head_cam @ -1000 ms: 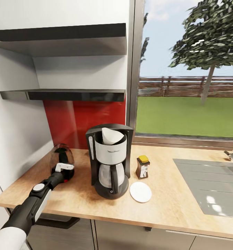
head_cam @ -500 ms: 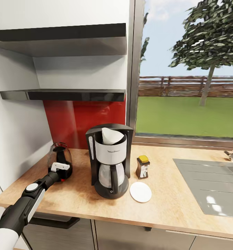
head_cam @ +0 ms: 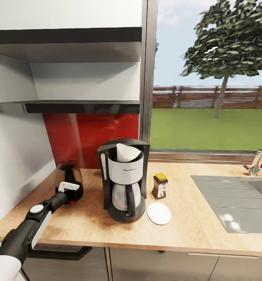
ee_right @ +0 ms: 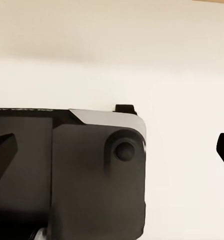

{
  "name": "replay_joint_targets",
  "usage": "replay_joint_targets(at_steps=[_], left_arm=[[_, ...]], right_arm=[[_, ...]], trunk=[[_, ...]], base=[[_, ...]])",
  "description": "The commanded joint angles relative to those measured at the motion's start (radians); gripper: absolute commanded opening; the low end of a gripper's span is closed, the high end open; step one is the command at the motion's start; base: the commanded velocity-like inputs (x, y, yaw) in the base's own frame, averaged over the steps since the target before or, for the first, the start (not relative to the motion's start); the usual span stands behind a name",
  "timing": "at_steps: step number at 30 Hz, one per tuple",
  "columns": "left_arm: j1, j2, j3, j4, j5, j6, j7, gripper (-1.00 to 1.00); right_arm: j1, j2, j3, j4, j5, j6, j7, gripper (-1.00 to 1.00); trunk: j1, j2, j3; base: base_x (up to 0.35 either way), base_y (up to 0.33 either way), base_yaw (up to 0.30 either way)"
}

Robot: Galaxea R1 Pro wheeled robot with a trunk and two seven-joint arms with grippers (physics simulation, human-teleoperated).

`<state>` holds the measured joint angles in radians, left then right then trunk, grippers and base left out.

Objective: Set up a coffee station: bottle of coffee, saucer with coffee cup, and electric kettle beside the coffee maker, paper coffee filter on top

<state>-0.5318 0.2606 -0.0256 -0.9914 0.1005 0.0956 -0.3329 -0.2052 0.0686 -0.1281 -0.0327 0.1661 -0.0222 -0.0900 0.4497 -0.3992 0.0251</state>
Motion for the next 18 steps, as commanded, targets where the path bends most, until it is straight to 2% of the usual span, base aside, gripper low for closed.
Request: replay_joint_targets(at_steps=[1,3,4,7,10,15,18], left_arm=[[0.000,0.003,0.001,-0.001,0.007,0.009,-0.008,-1.00],[-0.001,0.003,0.004,0.000,0.003,0.010,-0.020,-1.00],[-0.001,0.007,0.006,-0.001,0.003,0.009,-0.118,-1.00],[-0.001,0.006,0.007,-0.001,0.001,0.009,-0.160,-1.00],[-0.001,0.004,0.006,0.000,0.001,0.009,-0.169,-1.00],[-0.001,0.003,0.004,0.000,0.000,0.009,-0.171,-1.00],[-0.001,0.002,0.003,0.002,-0.002,0.010,-0.170,-1.00]], right_arm=[[0.000,0.000,-0.008,0.001,0.010,-0.002,-0.004,1.00],[0.000,0.000,-0.008,0.001,0.010,-0.002,-0.004,1.00],[0.000,0.000,-0.008,0.002,0.010,-0.002,-0.003,1.00],[0.000,0.000,-0.007,0.002,0.010,-0.002,-0.003,1.00],[0.000,0.000,-0.007,0.002,0.010,-0.003,-0.003,1.00],[0.000,0.000,-0.008,0.002,0.010,-0.002,-0.003,1.00],[0.000,0.000,-0.008,0.002,0.010,-0.002,-0.003,1.00]], trunk=[[0.000,-0.001,0.000],[0.000,-0.001,0.000],[0.000,-0.001,0.000],[0.000,-0.001,0.000],[0.000,-0.001,0.000],[0.000,-0.001,0.000],[0.000,-0.001,0.000]], base=[[-0.080,0.031,-0.004],[-0.195,0.113,-0.090],[-0.273,0.175,-0.235],[-0.179,0.126,-0.070],[-0.033,0.023,-0.023],[-0.003,0.002,-0.194],[0.000,0.000,-0.062]])
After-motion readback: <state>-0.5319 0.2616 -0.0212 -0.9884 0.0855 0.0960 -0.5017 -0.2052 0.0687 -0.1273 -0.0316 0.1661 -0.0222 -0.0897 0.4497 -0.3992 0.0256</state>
